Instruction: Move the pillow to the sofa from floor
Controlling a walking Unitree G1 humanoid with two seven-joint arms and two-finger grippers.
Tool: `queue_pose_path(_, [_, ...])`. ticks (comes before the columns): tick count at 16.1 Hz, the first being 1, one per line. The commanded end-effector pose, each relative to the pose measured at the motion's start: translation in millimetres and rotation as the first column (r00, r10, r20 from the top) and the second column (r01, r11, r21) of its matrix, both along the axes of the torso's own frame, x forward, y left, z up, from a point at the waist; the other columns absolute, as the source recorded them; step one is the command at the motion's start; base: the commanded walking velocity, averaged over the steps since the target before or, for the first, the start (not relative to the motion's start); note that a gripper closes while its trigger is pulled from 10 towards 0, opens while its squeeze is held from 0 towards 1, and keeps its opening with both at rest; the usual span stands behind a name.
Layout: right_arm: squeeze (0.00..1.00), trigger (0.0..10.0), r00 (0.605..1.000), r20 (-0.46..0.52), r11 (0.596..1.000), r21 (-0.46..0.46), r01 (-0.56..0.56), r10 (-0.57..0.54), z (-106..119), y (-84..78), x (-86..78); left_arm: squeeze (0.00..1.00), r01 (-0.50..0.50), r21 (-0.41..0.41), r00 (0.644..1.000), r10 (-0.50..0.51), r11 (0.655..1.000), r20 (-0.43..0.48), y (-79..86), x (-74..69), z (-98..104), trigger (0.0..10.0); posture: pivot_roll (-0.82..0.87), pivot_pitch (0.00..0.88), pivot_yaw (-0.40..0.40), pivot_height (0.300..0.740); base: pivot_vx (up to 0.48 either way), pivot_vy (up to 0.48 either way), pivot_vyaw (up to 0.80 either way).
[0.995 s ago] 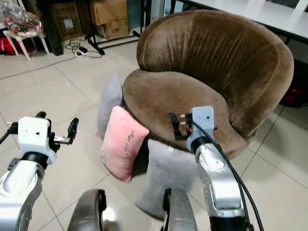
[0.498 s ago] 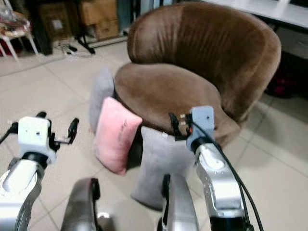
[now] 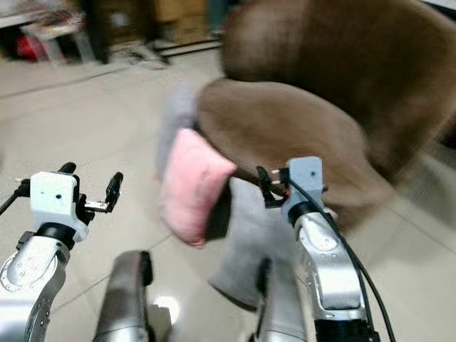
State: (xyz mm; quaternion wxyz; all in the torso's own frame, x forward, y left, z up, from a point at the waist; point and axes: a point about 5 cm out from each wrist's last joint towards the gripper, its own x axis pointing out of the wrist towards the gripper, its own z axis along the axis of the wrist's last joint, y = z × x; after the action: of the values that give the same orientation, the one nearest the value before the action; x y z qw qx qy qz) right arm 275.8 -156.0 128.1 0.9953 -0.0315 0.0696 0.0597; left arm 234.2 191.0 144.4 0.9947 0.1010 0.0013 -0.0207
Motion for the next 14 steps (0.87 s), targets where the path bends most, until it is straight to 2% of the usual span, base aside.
queue_pose_path(1, [0.0,10.0,0.999,0.032,1.0,0.011,-0.01,0.01,7,3.0,2.3,0.0,-0.004,0.01,1.0,0.004,1.0,0.016,1.2,0.5,4,10.0,0.01,0.0,-0.038,0.47,0.322,0.0,0.0])
queue_pose_path(4, [0.0,10.0,1.0,0.029,0.999,0.038,0.01,-0.011,7,-1.1,4.4,0.0,-0.011,0.018,1.0,0.011,1.0,0.009,1.9,0.7,3,10.0,0.01,0.0,-0.038,0.47,0.105,0.0,0.0])
queue_pose_path(6, [0.0,10.0,1.0,-0.008,1.0,-0.005,-0.009,0.009,1,-8.6,7.3,0.0,0.013,0.039,1.0,-0.012,0.999,-0.01,0.0,1.6,0,10.0,0.01,0.0,-0.038,0.47,0.0,0.0,0.0])
queue_pose_path(7, [0.46,10.0,0.999,-0.038,0.999,-0.045,-0.018,0.016,-4,-12.9,8.8,0.0,0.027,0.043,0.999,-0.027,0.999,-0.017,-1.1,1.8,0,10.0,0.01,0.0,-0.034,0.47,0.0,0.0,0.0])
queue_pose_path(8, [1.0,10.0,0.997,-0.075,0.997,-0.079,-0.022,0.016,-9,-18.6,11.9,0.0,0.048,0.049,0.999,-0.047,0.998,-0.027,-2.3,2.0,-1,10.0,0.01,0.0,-0.03,0.47,0.0,0.0,0.0])
queue_pose_path(10, [1.0,10.0,0.995,-0.1,0.99,-0.137,-0.023,0.009,-14,-28.5,21.2,0.0,0.096,0.055,0.995,-0.093,0.994,-0.046,-5.3,1.5,-3,10.0,0.01,0.0,-0.024,0.47,0.0,0.0,0.0])
queue_pose_path(12, [1.0,10.0,0.989,-0.144,0.98,-0.185,-0.071,0.045,-21,-31.6,33.4,0.0,0.173,0.037,0.983,-0.17,0.984,-0.064,-9.6,3.4,-2,10.0,0.02,0.0,-0.022,0.47,0.0,0.0,0.0])
queue_pose_path(14, [1.0,10.0,0.97,-0.233,0.939,-0.314,-0.143,0.069,-40,-37.1,48.9,0.0,0.278,0.018,0.958,-0.276,0.96,-0.079,-13.7,9.8,4,10.0,0.02,0.0,-0.012,0.47,0.0,0.0,0.0])
